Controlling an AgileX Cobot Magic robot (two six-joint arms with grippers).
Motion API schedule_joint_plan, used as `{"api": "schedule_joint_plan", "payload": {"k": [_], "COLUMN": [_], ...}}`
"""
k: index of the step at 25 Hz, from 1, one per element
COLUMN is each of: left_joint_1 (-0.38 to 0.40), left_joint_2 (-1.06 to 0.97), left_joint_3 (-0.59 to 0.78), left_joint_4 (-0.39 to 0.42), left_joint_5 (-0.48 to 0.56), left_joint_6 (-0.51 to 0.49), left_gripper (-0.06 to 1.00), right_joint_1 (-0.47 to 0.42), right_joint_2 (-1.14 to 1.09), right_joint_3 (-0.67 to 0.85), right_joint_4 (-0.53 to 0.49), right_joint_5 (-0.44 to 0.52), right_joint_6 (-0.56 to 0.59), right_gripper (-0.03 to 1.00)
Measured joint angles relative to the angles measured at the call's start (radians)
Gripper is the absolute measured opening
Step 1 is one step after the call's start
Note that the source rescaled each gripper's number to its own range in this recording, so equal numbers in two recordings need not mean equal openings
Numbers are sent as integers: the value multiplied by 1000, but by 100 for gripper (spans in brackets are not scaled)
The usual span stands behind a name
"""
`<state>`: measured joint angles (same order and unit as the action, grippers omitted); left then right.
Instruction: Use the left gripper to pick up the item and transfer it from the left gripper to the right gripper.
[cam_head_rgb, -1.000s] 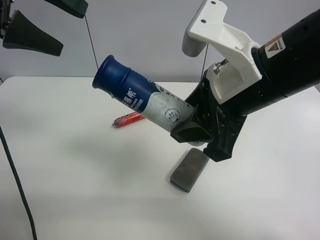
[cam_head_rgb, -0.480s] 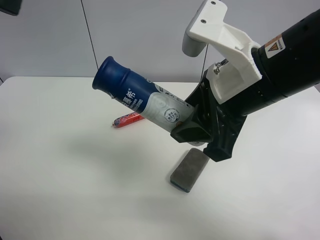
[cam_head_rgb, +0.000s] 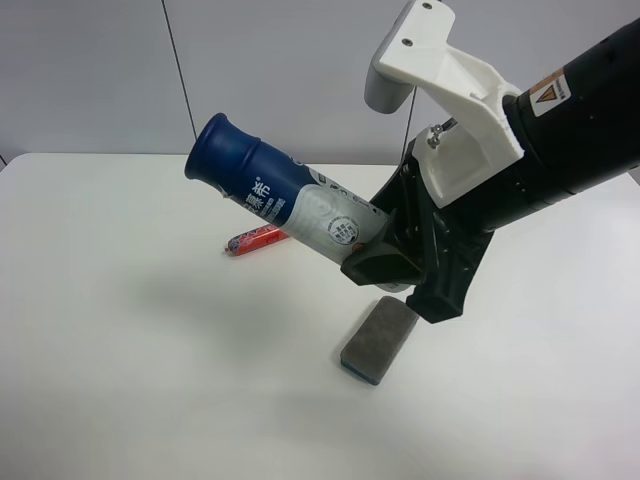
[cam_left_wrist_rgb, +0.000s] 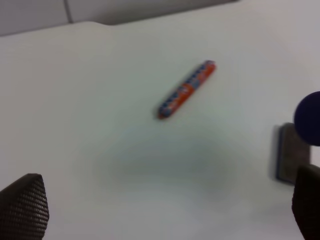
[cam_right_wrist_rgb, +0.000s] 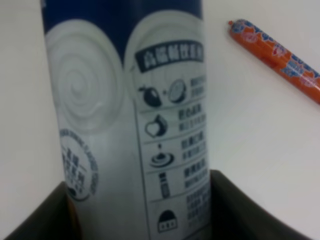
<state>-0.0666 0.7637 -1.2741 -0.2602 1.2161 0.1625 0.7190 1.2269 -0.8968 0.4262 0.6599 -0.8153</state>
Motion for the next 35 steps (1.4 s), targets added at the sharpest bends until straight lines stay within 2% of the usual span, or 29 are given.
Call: {"api": "schedule_joint_plan", "payload": {"k": [11, 22, 27, 35], "left_joint_1": [0, 0, 0, 0], "left_joint_2": [-303, -604, -717, -770], "left_joint_3": [280, 543, 643, 720], "left_joint_4": [181, 215, 241, 260], "left_joint_5": [1, 0, -5, -34], "left_joint_6": [-48, -53, -108, -145], "left_gripper": [99, 99, 99, 99], "right_joint_1": [0, 0, 0, 0], "right_joint_2": [0, 0, 0, 0], "right_joint_3": [0, 0, 0, 0], "right_joint_4": [0, 0, 0, 1], "right_joint_5": [0, 0, 0, 0], "right_joint_6": [1, 2, 2, 2], "right_gripper": [0, 0, 0, 0]}}
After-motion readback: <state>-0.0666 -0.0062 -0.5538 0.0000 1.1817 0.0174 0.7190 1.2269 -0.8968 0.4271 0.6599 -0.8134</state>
